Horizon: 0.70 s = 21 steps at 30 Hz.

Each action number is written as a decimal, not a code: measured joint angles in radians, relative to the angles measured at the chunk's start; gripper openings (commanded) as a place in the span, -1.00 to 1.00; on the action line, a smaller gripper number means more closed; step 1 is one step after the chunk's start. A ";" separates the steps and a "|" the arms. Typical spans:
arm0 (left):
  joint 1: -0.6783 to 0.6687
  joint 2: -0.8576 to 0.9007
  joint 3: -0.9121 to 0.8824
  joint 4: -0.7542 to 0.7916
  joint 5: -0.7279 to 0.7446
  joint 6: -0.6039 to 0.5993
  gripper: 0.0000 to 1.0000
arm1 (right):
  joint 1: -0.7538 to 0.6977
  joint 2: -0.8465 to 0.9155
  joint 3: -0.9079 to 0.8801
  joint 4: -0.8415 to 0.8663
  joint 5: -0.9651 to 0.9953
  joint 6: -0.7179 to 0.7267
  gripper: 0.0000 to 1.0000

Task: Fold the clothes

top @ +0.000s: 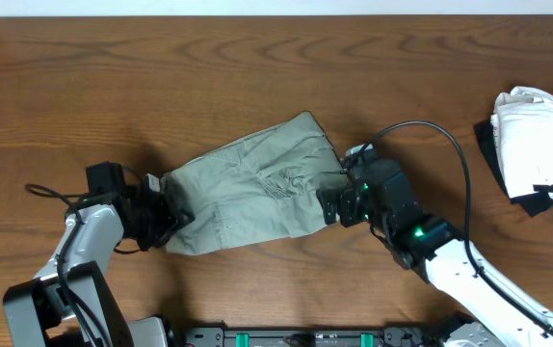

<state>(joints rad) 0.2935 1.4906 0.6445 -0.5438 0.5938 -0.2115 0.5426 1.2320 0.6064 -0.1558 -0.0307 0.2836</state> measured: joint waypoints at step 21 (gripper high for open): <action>-0.187 0.001 0.128 -0.082 -0.091 0.075 -0.88 | -0.064 0.010 0.000 -0.064 -0.003 0.023 0.98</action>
<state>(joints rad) 0.1066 1.4914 0.7723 -0.6262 0.5030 -0.1368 0.4789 1.2415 0.6060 -0.2203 -0.0338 0.3069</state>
